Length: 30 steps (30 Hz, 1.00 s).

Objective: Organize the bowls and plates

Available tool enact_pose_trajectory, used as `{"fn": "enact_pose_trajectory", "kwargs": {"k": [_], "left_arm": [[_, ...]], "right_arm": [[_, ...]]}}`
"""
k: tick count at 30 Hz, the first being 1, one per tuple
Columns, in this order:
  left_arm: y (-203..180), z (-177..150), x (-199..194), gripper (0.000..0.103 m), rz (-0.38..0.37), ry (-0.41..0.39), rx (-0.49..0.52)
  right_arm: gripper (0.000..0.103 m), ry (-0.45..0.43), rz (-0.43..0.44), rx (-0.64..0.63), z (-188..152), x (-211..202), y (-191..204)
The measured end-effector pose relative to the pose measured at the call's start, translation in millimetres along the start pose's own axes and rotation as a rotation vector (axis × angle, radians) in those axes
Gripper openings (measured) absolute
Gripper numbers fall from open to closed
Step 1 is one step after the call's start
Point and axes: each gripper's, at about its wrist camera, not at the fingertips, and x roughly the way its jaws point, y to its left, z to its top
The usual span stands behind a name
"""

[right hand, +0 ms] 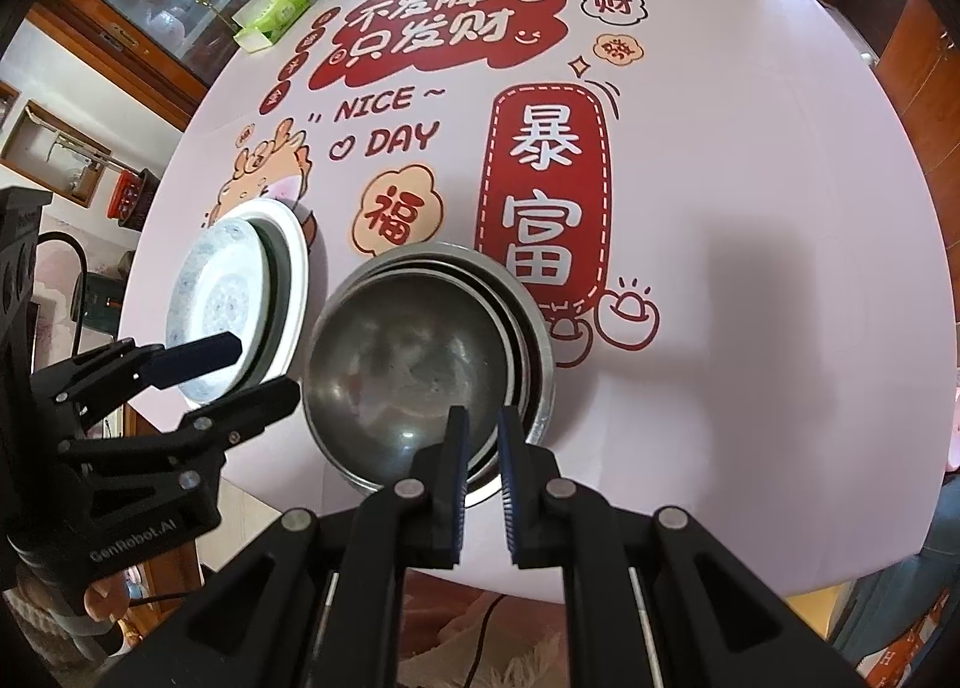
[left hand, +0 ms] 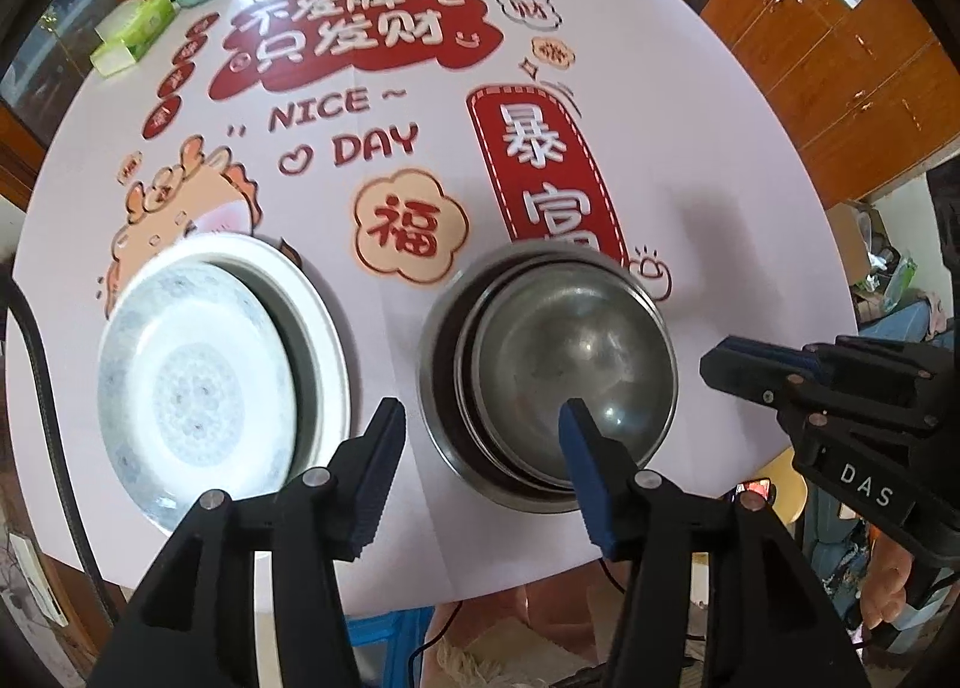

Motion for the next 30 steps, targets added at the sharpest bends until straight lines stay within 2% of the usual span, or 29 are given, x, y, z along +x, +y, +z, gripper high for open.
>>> {"fn": "enact_pose_trajectory", "kwargs": {"k": [6, 8, 10, 12, 14, 21, 24, 30], "left_arm": [[4, 5, -27, 0.068, 0.007, -0.083, -0.015], [6, 6, -35, 0.07, 0.006, -0.108, -0.021], [6, 6, -41, 0.073, 0.003, -0.127, -0.026], [7, 5, -48, 0.083, -0.002, -0.159, -0.037], [8, 5, -52, 0.088, -0.01, -0.191, -0.042], [1, 0, -53, 0.088, 0.033, -0.256, -0.007], [-1, -4, -47, 0.088, 0.066, -0.276, 0.014], [3, -13, -18, 0.088, 0.072, -0.228, -0.004]], "right_arm": [[0.011, -0.035, 0.024, 0.001, 2, -13, 2], [0.024, -0.056, 0.019, 0.003, 3, -19, 2], [0.032, -0.081, 0.018, 0.002, 3, -25, 1], [0.036, -0.106, 0.022, 0.003, 4, -32, 0], [0.036, -0.119, 0.025, 0.008, 5, -36, -2], [0.038, -0.16, 0.021, -0.003, 6, -39, -8], [0.046, -0.166, 0.028, -0.021, 4, -36, -8], [0.048, -0.156, -0.025, -0.06, 1, -20, -8]]}}
